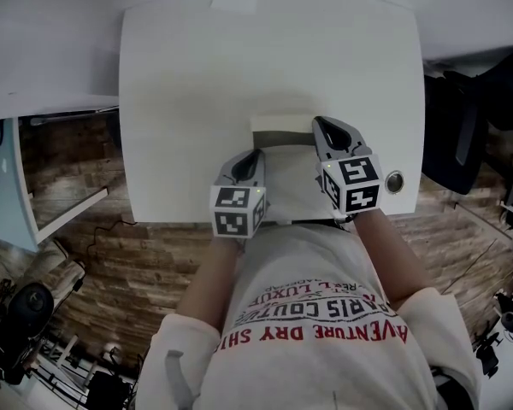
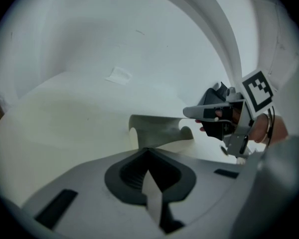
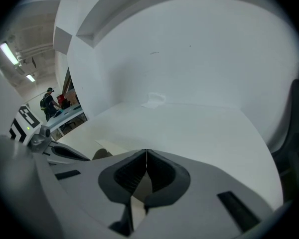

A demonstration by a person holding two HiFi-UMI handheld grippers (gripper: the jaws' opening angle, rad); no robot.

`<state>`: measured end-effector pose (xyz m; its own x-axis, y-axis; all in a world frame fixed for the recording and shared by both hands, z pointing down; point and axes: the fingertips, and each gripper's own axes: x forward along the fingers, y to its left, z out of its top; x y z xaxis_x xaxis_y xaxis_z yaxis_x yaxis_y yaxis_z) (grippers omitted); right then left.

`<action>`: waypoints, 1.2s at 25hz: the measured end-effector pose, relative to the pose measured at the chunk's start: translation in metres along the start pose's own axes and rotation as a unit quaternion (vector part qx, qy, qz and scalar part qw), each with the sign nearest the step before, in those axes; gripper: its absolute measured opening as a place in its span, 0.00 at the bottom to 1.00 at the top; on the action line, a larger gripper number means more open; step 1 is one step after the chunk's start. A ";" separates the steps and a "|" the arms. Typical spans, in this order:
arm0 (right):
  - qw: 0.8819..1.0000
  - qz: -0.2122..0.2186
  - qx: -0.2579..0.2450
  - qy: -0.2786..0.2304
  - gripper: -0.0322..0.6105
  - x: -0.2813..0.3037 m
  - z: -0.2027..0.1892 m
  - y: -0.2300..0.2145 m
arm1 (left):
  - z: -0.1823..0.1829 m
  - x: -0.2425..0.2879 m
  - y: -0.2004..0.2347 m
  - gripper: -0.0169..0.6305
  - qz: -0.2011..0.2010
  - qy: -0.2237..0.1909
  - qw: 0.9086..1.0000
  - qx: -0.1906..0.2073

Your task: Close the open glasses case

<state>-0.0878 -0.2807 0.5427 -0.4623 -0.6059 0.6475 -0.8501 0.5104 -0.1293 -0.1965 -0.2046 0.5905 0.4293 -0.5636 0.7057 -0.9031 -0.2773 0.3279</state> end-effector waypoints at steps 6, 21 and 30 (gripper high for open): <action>1.000 0.004 0.004 0.011 0.07 -0.003 -0.015 0.007 | 0.000 0.000 0.000 0.02 -0.003 0.002 1.000 0.003; 1.000 0.001 -0.007 0.016 0.07 -0.007 -0.039 0.018 | -0.002 0.000 -0.001 0.02 -0.011 0.014 1.000 0.015; 1.000 -0.007 -0.005 0.009 0.07 -0.008 -0.042 0.014 | -0.008 -0.004 -0.017 0.02 -0.022 0.014 0.999 0.033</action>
<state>-0.0854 -0.2430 0.5667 -0.4462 -0.6010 0.6631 -0.8533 0.5090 -0.1129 -0.1824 -0.1917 0.5872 0.4663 -0.5276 0.7101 -0.8807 -0.3526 0.3164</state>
